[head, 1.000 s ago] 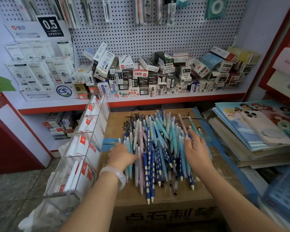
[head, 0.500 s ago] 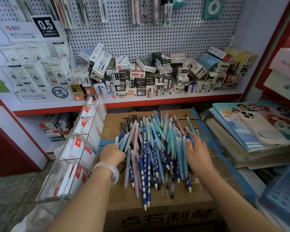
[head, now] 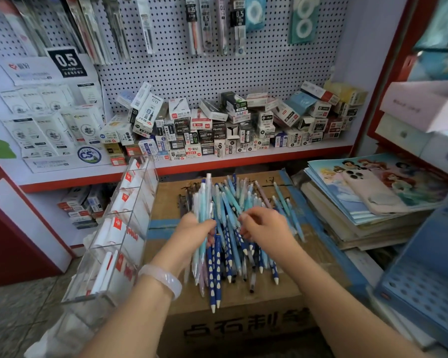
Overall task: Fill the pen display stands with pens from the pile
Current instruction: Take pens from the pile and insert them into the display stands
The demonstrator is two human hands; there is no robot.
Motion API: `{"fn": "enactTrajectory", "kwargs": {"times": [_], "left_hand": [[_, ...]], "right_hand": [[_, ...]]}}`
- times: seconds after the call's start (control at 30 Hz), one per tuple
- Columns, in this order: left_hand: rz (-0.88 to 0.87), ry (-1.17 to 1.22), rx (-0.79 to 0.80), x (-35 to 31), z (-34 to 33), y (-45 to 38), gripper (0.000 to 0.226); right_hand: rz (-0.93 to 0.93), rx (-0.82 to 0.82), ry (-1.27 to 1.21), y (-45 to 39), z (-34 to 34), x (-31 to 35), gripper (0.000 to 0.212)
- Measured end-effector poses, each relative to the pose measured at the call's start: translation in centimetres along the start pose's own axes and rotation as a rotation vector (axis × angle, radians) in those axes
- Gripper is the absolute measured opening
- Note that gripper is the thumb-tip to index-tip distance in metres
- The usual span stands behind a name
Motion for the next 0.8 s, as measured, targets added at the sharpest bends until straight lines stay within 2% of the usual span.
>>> {"fn": "enactTrajectory", "kwargs": {"times": [0.1,0.23,0.33,0.4,0.47,0.57,0.7,0.8], "left_hand": [[-0.024,-0.022,0.007,-1.1,-2.9,1.8,0.016],[-0.026,-0.075,-0.046,-1.9,-5.5,3.4,0.018],[-0.063,-0.081,0.133,-3.2,-8.7,5.2,0.015],[-0.049,0.006,0.248,-3.5,-10.4,6.6,0.012],[-0.024,0.106,0.325,-3.3,-12.0,7.4,0.015],[-0.042,0.076,0.419,-3.3,-15.4,8.3,0.015],[-0.107,0.113,0.575,-4.5,-20.4,10.4,0.004],[-0.126,0.167,0.619,-4.2,-22.0,11.1,0.01]], "right_hand": [[0.062,-0.01,-0.064,0.9,0.6,2.2,0.016],[0.009,-0.018,-0.009,2.3,2.3,1.4,0.022],[-0.021,-0.098,0.033,3.4,5.1,0.3,0.03],[-0.037,-0.129,0.052,4.2,6.7,-0.1,0.033],[-0.068,-0.118,0.112,5.0,7.7,-0.9,0.033],[-0.189,-0.161,0.144,6.7,10.4,-3.5,0.031],[-0.294,-0.221,-0.065,9.2,14.4,-7.3,0.029],[-0.327,-0.2,-0.251,10.6,15.2,-8.5,0.025]]}}
Point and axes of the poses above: each hand's wrist, its own y-axis away from the middle knuckle, its own z-axis out of the back of the hand, x = y × z, the point moved 8 cm from there along -y, towards the middle knuckle, and after that the axes turned 13 degrees about y, right-handed, at the moved point
